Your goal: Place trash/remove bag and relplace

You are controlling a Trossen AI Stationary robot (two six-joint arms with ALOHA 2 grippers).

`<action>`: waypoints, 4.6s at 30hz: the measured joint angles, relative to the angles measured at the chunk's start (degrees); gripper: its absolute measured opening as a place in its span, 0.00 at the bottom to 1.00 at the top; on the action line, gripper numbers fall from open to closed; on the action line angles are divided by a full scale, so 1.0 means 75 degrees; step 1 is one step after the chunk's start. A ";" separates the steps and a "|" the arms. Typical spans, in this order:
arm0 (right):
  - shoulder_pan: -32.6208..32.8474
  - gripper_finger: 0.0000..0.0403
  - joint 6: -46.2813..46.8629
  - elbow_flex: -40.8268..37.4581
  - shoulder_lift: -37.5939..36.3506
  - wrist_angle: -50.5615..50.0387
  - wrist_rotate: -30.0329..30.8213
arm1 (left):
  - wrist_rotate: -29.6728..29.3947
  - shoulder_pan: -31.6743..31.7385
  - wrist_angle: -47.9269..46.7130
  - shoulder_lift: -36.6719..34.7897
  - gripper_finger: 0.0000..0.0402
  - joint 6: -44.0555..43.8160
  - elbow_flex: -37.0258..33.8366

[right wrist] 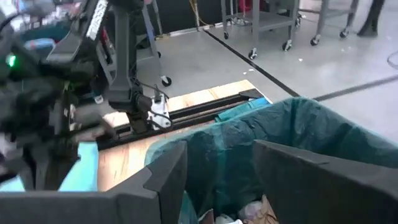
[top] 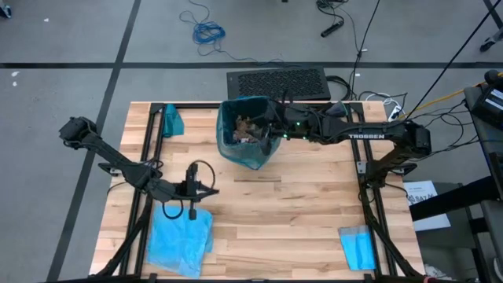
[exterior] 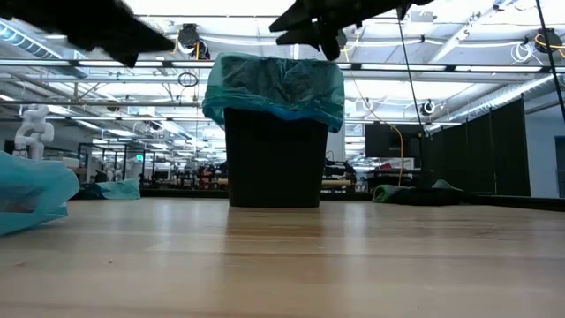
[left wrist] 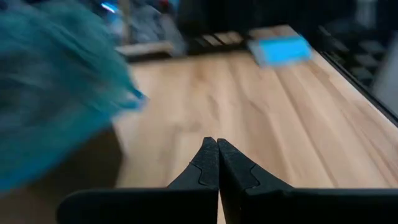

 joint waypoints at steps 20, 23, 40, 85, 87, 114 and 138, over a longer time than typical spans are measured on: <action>0.1813 0.29 -0.0414 -0.2200 -0.2477 -0.0526 0.1432 | -0.0257 0.0803 0.0960 -0.1400 0.00 0.1293 -0.0003; 0.1761 0.29 -0.0499 -0.3074 -0.3256 0.0321 0.1467 | 0.0114 0.1247 0.0943 -0.1620 0.00 0.1390 -0.0003; -0.0870 0.29 -0.1493 -0.4418 -0.4081 0.1270 0.1048 | 0.3167 0.5423 0.1152 -0.1716 0.00 -0.0298 0.0165; -0.3299 0.34 0.6546 -0.4597 -0.3782 0.2299 -0.2544 | 0.7618 0.9557 -0.1044 -0.1202 0.00 -0.6405 0.1547; -0.3355 0.35 0.6821 -0.4919 -0.3776 0.2520 -0.2550 | 0.7946 0.9720 -0.1254 -0.1116 0.00 -0.6397 0.1545; -0.3309 0.35 0.8696 -0.7571 -0.3776 0.5904 -0.1970 | 0.9622 1.0815 -0.1660 -0.1052 0.00 -0.7465 -0.0186; -0.1550 0.35 0.7446 -0.6741 -0.3761 0.6001 -0.0822 | 0.9775 1.0878 0.3194 -0.1056 0.00 -0.7033 -0.0714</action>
